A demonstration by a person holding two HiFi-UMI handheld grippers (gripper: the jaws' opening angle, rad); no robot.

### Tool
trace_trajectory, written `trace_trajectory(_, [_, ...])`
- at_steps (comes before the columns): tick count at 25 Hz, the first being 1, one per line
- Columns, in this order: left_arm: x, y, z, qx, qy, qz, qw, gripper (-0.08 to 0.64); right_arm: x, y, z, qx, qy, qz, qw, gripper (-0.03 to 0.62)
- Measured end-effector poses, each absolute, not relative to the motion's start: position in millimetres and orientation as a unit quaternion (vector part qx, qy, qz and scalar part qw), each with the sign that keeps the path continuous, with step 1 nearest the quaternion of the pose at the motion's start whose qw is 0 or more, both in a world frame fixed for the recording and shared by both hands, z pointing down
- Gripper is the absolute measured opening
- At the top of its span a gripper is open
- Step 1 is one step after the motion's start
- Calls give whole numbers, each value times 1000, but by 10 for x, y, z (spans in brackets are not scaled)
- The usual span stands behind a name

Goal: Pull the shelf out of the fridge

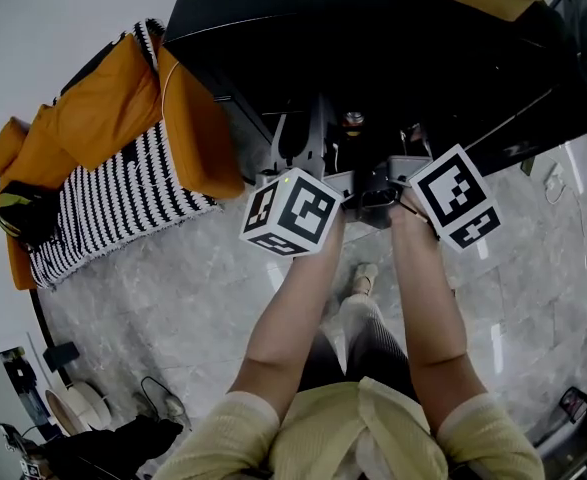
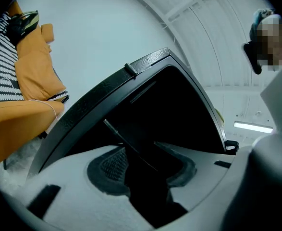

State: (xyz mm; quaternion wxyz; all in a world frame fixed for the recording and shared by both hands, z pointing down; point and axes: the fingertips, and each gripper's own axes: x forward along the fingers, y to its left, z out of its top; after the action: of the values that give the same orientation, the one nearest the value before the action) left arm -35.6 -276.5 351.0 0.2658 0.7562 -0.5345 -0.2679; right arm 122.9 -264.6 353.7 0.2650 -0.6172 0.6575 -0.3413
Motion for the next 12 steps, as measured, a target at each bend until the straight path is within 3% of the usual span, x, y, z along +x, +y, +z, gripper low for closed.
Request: trace_trajectory(12, [-385, -2562, 3548, 757, -514, -272, 297, 152, 1200, -2421, 3563, -617, 658, -342, 263, 124])
